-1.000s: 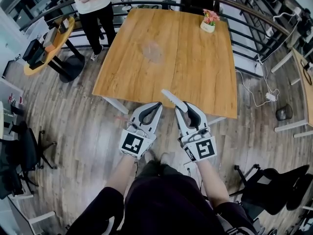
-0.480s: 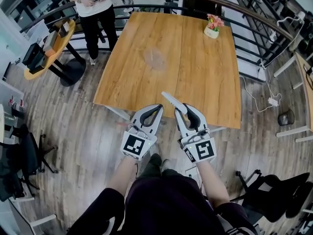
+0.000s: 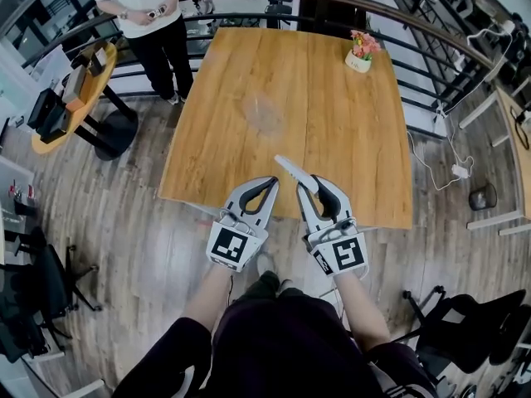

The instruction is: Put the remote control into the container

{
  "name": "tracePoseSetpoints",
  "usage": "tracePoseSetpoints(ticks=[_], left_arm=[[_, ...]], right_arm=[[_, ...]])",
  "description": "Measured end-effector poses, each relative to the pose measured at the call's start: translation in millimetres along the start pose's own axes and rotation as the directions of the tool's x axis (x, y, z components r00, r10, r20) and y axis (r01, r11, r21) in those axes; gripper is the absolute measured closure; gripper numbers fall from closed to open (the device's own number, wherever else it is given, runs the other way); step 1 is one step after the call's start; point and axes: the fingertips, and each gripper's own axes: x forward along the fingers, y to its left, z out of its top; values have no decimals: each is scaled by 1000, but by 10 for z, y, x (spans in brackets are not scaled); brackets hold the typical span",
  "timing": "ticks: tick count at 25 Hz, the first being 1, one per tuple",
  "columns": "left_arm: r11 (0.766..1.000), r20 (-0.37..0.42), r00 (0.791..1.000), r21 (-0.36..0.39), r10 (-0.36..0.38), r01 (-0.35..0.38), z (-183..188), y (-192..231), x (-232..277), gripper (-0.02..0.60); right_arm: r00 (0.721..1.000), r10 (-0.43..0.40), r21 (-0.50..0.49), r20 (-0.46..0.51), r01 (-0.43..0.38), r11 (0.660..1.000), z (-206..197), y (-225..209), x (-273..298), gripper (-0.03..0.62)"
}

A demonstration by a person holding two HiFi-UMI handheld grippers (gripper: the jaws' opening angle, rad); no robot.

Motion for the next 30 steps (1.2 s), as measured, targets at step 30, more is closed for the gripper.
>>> tracePoseSetpoints(ticks=[30], left_arm=[[1000,10,1000,-20,12,-12,-157,1283,1030,569]], right_arm=[[1000,-5,12,-27,5,1000,-277,-739,1428,477]])
